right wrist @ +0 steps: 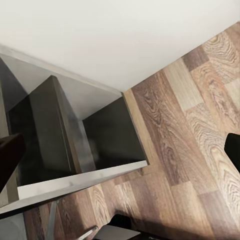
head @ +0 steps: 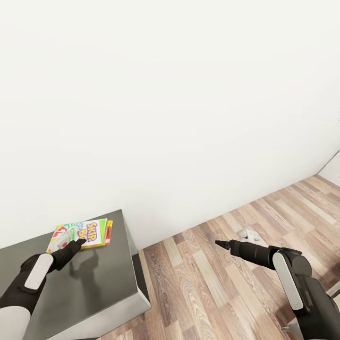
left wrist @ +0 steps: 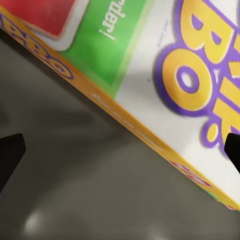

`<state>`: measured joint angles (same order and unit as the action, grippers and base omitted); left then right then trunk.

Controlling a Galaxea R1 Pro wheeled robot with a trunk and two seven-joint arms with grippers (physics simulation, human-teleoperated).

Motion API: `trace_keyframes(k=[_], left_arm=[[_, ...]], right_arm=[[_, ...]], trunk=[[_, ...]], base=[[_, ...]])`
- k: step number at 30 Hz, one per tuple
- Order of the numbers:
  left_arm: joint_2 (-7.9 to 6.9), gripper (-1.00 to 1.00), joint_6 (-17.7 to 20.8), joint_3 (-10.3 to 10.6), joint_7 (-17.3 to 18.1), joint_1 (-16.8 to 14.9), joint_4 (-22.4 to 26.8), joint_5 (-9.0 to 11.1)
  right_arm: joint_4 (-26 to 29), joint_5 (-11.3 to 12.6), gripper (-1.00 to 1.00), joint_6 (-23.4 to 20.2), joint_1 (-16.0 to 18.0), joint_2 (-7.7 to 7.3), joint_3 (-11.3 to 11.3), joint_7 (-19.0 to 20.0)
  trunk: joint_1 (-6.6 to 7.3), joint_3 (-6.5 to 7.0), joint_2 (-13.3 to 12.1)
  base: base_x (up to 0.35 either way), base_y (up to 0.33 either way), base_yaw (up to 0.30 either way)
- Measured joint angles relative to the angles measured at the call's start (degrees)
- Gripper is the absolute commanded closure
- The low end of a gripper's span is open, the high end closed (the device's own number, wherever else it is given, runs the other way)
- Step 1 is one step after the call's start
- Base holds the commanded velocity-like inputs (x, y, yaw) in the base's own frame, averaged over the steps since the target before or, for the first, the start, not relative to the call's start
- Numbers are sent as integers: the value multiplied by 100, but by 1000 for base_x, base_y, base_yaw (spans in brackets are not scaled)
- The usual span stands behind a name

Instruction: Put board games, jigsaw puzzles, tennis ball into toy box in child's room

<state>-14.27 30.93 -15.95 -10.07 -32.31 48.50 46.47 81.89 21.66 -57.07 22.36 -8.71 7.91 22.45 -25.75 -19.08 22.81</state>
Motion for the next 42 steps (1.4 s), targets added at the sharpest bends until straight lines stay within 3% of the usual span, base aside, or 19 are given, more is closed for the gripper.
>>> trace_keyframes(k=[15,26,42], left_arm=[[2,-100,3,-5,4,0,24,2],[3,-100,40,-61,20,0,579,17],[31,-100,144,-47,26,2,735,45]], right_arm=[[0,0,-100,0,0,0,0,0],[-8,-5,-100,7,0,3,-11,-27],[-19,-9,-100,9,2,9,-27,-71]], trunk=[[0,0,0],[0,0,0],[0,0,0]], base=[[0,-1,-73],[0,0,-8],[0,0,239]])
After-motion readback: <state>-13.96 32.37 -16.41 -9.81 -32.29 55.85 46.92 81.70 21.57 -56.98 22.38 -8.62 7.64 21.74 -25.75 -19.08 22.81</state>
